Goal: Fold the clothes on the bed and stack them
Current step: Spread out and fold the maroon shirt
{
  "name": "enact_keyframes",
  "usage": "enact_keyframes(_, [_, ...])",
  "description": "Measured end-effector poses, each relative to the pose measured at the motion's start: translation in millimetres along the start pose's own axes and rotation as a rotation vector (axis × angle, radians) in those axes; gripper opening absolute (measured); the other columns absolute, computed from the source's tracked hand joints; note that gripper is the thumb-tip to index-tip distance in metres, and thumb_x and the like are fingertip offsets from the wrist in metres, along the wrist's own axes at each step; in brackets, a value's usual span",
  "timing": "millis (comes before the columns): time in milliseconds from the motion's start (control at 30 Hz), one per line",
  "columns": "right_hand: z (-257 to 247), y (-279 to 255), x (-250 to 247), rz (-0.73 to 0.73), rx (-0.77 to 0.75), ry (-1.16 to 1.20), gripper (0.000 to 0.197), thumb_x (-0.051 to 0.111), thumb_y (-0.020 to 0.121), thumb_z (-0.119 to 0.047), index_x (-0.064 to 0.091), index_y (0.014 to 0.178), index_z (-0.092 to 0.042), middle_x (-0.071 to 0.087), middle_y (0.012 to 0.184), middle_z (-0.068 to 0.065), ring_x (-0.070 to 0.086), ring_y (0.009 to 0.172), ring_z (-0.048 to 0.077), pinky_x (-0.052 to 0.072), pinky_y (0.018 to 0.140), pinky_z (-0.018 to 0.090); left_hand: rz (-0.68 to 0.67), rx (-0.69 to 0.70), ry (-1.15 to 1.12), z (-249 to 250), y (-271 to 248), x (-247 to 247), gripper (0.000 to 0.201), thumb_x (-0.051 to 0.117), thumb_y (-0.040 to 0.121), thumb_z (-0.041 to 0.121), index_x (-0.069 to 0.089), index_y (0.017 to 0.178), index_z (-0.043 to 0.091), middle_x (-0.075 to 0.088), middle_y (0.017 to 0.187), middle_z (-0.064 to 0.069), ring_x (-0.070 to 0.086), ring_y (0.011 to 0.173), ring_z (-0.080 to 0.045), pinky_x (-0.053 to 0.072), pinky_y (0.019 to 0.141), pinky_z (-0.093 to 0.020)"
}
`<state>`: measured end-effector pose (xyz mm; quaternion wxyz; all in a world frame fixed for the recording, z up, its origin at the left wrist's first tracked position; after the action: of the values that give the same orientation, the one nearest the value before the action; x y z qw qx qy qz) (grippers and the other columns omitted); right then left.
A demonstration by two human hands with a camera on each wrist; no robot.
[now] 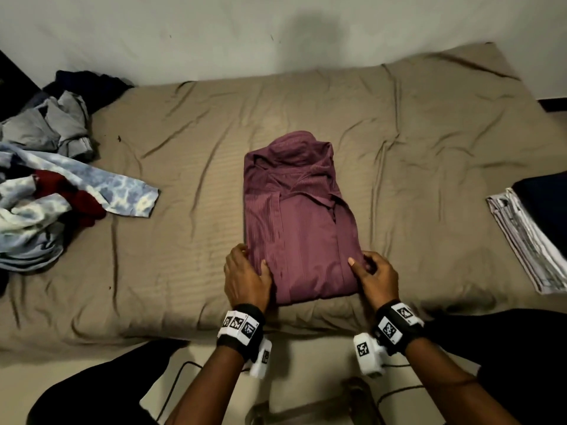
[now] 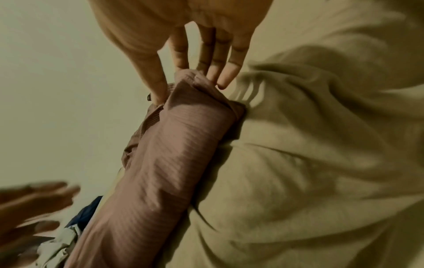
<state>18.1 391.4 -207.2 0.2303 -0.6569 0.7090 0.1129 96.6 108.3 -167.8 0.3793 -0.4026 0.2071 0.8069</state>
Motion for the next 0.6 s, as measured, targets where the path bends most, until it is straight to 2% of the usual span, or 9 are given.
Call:
enact_keyframes(67, [6.4, -7.6, 0.4, 0.039, -0.031, 0.01, 0.032, 0.09, 0.073, -0.018, 0.073, 0.1, -0.017, 0.068, 0.095, 0.007, 0.062, 0.074, 0.013, 0.054, 0.075, 0.029, -0.024, 0.201, 0.037, 32.2, -5.3, -0.4, 0.037, 0.075, 0.085, 0.031, 0.06, 0.114, 0.014, 0.066, 0.103, -0.009, 0.063, 0.097, -0.032, 0.052, 0.076, -0.04])
enact_keyframes(100, [5.8, -10.7, 1.3, 0.039, -0.053, 0.026, 0.035, 0.091, 0.07, -0.013, 0.073, 0.099, -0.021, 0.068, 0.094, 0.006, 0.06, 0.071, 0.013, 0.053, 0.071, 0.028, -0.117, 0.238, 0.025, 51.0, -5.2, 3.5, 0.032, 0.074, 0.087, 0.042, 0.064, 0.106, 0.018, 0.07, 0.094, -0.004, 0.066, 0.09, -0.03, 0.052, 0.072, -0.037])
enact_keyframes(200, [-3.9, -15.8, 5.0, 0.036, -0.199, -0.01, 0.038, 0.086, 0.07, 0.0, 0.074, 0.1, -0.02, 0.068, 0.094, 0.002, 0.062, 0.075, 0.016, 0.052, 0.07, 0.023, -0.465, 0.164, 0.003, 102.4, 0.7, 30.1, 0.063, 0.061, 0.074, 0.084, 0.063, 0.085, 0.022, 0.07, 0.076, 0.006, 0.068, 0.073, -0.02, 0.057, 0.068, -0.034])
enact_keyframes(267, [-19.3, -23.7, 7.9, 0.03, -0.381, -0.186, 0.029, 0.075, 0.074, -0.001, 0.075, 0.099, -0.015, 0.067, 0.101, 0.003, 0.063, 0.084, 0.019, 0.053, 0.071, 0.027, -0.631, 0.11, 0.052, 135.8, 1.2, 46.7, 0.075, 0.058, 0.064, 0.093, 0.06, 0.09, 0.022, 0.069, 0.088, 0.001, 0.067, 0.082, -0.024, 0.054, 0.072, -0.035])
enact_keyframes(300, [-27.2, -28.4, 10.9, 0.02, -0.467, -0.276, 0.025, 0.068, 0.074, -0.004, 0.075, 0.095, -0.015, 0.066, 0.101, 0.005, 0.062, 0.085, 0.023, 0.053, 0.067, 0.029, -0.667, 0.108, 0.102, 148.6, 2.6, 52.0, 0.073, 0.062, 0.069, 0.086, 0.062, 0.095, 0.018, 0.069, 0.095, -0.006, 0.065, 0.088, -0.03, 0.051, 0.073, -0.035])
enact_keyframes(367, [-36.3, -34.6, 15.3, -0.008, -0.604, -0.401, 0.024, 0.058, 0.072, -0.012, 0.073, 0.09, -0.014, 0.061, 0.093, 0.009, 0.059, 0.079, 0.03, 0.049, 0.058, 0.034, -0.646, 0.084, 0.164, 159.9, 8.7, 58.9, 0.048, 0.068, 0.085, 0.055, 0.065, 0.102, 0.01, 0.068, 0.106, -0.016, 0.064, 0.098, -0.038, 0.05, 0.077, -0.038])
enact_keyframes(433, [-36.6, -38.5, 17.5, -0.016, -0.683, -0.495, 0.028, 0.057, 0.077, -0.017, 0.072, 0.1, -0.013, 0.057, 0.086, 0.01, 0.055, 0.073, 0.032, 0.045, 0.059, 0.037, -0.595, 0.002, 0.115, 149.3, 18.0, 61.9, 0.026, 0.06, 0.091, 0.027, 0.065, 0.102, 0.004, 0.068, 0.109, -0.023, 0.063, 0.101, -0.044, 0.051, 0.08, -0.041])
enact_keyframes(500, [-32.7, -41.7, 17.8, -0.007, -0.66, -0.53, 0.03, 0.065, 0.081, -0.022, 0.069, 0.109, -0.013, 0.058, 0.087, 0.01, 0.056, 0.075, 0.032, 0.045, 0.066, 0.039, -0.589, -0.127, -0.111, 130.3, 21.8, 65.6, 0.022, 0.053, 0.095, 0.016, 0.065, 0.098, -0.003, 0.067, 0.105, -0.03, 0.065, 0.095, -0.044, 0.052, 0.075, -0.043])
enact_keyframes(600, [-24.6, -41.7, 14.6, -0.007, -0.579, -0.494, 0.034, 0.077, 0.073, -0.025, 0.063, 0.102, -0.014, 0.061, 0.09, 0.009, 0.057, 0.08, 0.032, 0.048, 0.071, 0.04, -0.648, -0.567, -0.747, 111.1, 13.4, 71.2, 0.028, 0.048, 0.103, 0.022, 0.065, 0.098, 0.0, 0.069, 0.093, -0.024, 0.068, 0.08, -0.032, 0.061, 0.064, -0.044])
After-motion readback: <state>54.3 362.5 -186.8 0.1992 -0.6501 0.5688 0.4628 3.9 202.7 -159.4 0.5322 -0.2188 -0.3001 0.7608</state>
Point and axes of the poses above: each hand's wrist, its own y-axis towards the middle knuckle, its own x-axis out of the palm, z = x × y, the point moved 3 cm from there along y, towards the middle knuckle
